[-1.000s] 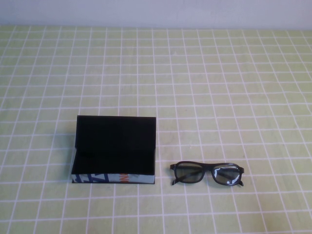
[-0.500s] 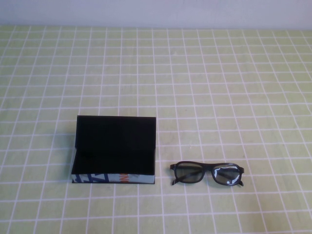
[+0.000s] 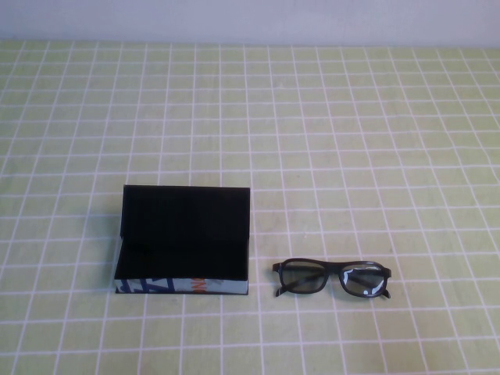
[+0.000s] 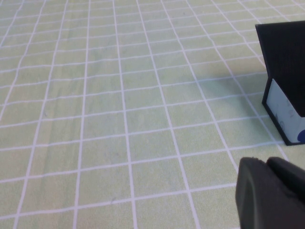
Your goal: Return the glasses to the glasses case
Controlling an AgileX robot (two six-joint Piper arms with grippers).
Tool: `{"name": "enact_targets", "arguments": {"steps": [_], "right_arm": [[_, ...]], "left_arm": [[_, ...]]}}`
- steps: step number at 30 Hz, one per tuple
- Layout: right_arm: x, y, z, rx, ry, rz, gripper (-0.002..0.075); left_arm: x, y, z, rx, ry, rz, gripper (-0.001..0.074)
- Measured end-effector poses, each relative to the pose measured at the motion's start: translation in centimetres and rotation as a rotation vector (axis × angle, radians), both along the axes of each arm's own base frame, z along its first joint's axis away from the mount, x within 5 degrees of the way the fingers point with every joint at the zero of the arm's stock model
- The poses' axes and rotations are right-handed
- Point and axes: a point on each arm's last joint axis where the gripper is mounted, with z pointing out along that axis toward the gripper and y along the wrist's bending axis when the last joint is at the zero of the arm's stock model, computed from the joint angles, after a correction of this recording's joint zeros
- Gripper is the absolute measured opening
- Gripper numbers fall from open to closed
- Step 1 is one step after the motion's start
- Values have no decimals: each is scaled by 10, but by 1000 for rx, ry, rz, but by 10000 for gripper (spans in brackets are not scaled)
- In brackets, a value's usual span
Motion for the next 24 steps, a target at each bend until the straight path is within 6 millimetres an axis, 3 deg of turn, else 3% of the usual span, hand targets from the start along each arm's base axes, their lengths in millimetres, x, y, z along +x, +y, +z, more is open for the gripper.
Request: {"name": "enact_targets", "arguments": {"steps": [5, 12, 19, 24], "right_arm": [[13, 14, 34, -220, 207, 231, -11], [51, 16, 67, -538, 481, 495, -11], [85, 25, 75, -710, 498, 711, -11], [113, 63, 69, -889, 440, 980, -11]], "left_arm": [[0, 0, 0, 0, 0, 0, -2], [0, 0, 0, 0, 0, 0, -2], [0, 0, 0, 0, 0, 0, -2], [0, 0, 0, 0, 0, 0, -2]]}}
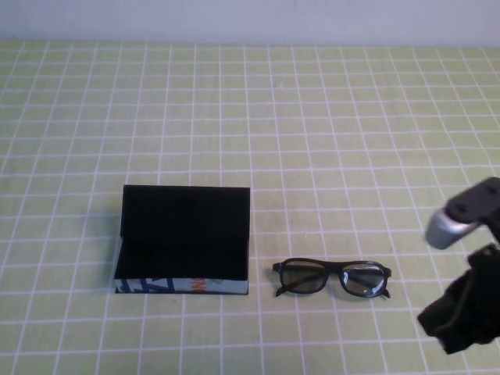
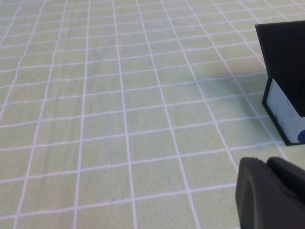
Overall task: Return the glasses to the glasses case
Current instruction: Pick up the glasses from the table
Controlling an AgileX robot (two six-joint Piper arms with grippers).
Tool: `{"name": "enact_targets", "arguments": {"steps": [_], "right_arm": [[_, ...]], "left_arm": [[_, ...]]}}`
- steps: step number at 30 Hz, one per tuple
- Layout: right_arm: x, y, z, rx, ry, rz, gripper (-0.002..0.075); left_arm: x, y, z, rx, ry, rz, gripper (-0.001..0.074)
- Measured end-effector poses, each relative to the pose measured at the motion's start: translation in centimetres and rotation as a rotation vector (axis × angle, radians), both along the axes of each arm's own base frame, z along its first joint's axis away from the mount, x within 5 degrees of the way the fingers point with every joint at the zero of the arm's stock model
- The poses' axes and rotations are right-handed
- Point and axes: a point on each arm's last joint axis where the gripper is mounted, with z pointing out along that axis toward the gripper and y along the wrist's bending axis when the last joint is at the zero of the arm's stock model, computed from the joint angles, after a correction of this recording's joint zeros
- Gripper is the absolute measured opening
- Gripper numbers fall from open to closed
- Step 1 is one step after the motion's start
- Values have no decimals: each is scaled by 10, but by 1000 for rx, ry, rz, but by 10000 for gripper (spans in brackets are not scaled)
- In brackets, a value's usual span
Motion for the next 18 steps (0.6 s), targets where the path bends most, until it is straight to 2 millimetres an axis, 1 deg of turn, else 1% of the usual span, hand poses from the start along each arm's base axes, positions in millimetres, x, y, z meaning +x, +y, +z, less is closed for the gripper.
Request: {"name": "enact_targets", "arguments": {"steps": [1, 5, 8, 14, 16, 18], "right_arm": [[5, 8, -1, -23, 2, 51, -11], [30, 51, -8, -152, -1, 291, -11], [47, 76, -10, -236, 3, 413, -11], [82, 100, -19, -326, -26, 643, -3], [91, 105, -22, -338, -64, 741, 29], [97, 110, -24, -344, -100, 815, 88]], "left_arm": [[0, 0, 0, 0, 0, 0, -2], [0, 0, 0, 0, 0, 0, -2], [0, 0, 0, 0, 0, 0, -2], [0, 0, 0, 0, 0, 0, -2], [0, 0, 0, 0, 0, 0, -2], [0, 0, 0, 0, 0, 0, -2]]}}
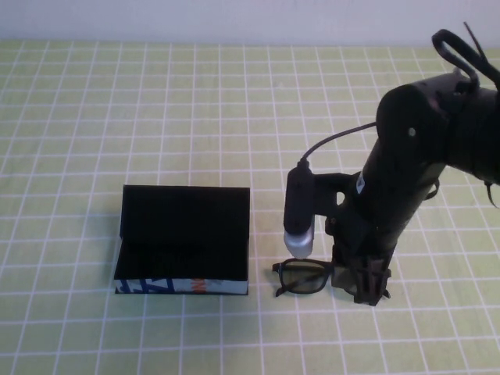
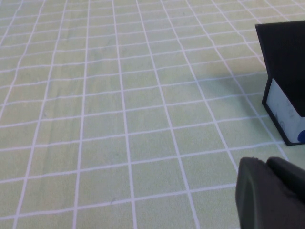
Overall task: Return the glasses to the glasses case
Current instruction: Pick up the glasses from the table
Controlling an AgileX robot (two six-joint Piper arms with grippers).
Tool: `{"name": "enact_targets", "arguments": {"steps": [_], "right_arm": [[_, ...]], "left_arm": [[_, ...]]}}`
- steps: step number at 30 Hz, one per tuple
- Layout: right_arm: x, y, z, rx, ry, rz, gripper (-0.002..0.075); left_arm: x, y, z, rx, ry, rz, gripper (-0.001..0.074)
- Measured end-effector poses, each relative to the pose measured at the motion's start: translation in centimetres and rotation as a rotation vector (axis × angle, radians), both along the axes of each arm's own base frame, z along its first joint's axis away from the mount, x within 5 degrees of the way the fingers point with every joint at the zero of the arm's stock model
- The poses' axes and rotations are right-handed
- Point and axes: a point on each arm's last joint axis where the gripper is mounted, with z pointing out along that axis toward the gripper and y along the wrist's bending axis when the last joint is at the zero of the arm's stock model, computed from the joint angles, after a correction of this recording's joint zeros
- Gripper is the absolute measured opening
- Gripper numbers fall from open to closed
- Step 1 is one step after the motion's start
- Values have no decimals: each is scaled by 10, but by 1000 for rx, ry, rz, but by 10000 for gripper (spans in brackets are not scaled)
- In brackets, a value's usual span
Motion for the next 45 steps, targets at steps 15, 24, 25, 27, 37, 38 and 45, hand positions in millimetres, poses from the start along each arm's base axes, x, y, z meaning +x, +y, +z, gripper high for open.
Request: {"name": "enact_targets", "arguments": {"steps": [15, 24, 25, 27, 37, 38, 45], "right_arm": [[51, 11, -42, -75, 25, 82, 456], [57, 11, -54, -87, 38, 95, 454], [58, 11, -56, -88, 41, 95, 454], [60, 10, -59, -89, 43, 92, 454], [61, 12, -63, -69, 61, 79, 396], [61, 13, -63, -64, 66, 76, 389], [60, 12, -68, -75, 92, 78, 322]], "left_arm": [[0, 0, 0, 0, 0, 0, -2], [0, 0, 0, 0, 0, 0, -2], [0, 0, 0, 0, 0, 0, -2], [0, 0, 0, 0, 0, 0, -2], [0, 0, 0, 0, 0, 0, -2], [0, 0, 0, 0, 0, 0, -2], [0, 0, 0, 0, 0, 0, -2]]}}
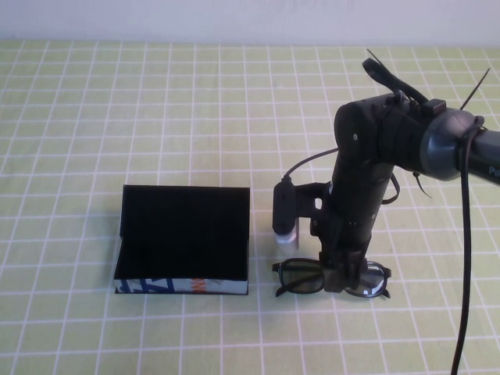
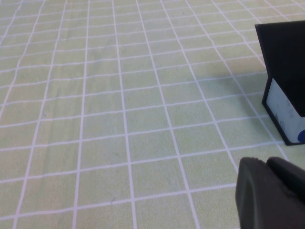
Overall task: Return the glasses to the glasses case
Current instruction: Pick up the glasses from the table, then place the glasses in the glasses case
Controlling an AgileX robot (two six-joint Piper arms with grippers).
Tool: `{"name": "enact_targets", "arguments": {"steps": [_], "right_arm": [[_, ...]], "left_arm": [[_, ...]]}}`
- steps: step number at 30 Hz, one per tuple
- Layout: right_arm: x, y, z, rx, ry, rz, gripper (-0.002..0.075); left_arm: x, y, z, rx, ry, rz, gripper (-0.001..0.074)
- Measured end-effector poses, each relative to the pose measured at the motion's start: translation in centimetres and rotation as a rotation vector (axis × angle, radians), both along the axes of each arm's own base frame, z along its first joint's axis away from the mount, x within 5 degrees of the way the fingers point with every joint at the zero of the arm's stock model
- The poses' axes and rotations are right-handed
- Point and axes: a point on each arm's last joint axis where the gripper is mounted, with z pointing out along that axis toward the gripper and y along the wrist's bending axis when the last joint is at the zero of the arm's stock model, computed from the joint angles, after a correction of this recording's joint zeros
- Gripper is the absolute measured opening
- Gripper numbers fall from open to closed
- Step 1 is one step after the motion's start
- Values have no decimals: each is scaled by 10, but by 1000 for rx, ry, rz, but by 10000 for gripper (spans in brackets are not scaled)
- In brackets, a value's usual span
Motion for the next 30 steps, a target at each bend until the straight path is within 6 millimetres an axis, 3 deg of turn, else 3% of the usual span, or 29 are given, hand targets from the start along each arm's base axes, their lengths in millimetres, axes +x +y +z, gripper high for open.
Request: {"name": "enact_targets", "arguments": {"steps": [8, 13, 20, 23, 27, 30], "right_arm": [[-1, -2, -1, -19, 14, 8, 209], [-2, -2, -1, -28, 29, 3, 66], [-5, -1, 12, -38, -4, -51, 65], [-12, 14, 38, -4, -67, -42, 64], [-26, 49, 72, 60, -161, 0, 64], [-35, 76, 84, 84, -209, 41, 64]], "left_arm": [[0, 0, 0, 0, 0, 0, -2], [0, 0, 0, 0, 0, 0, -2], [0, 0, 0, 0, 0, 0, -2], [0, 0, 0, 0, 0, 0, -2], [0, 0, 0, 0, 0, 0, -2], [0, 0, 0, 0, 0, 0, -2]]}}
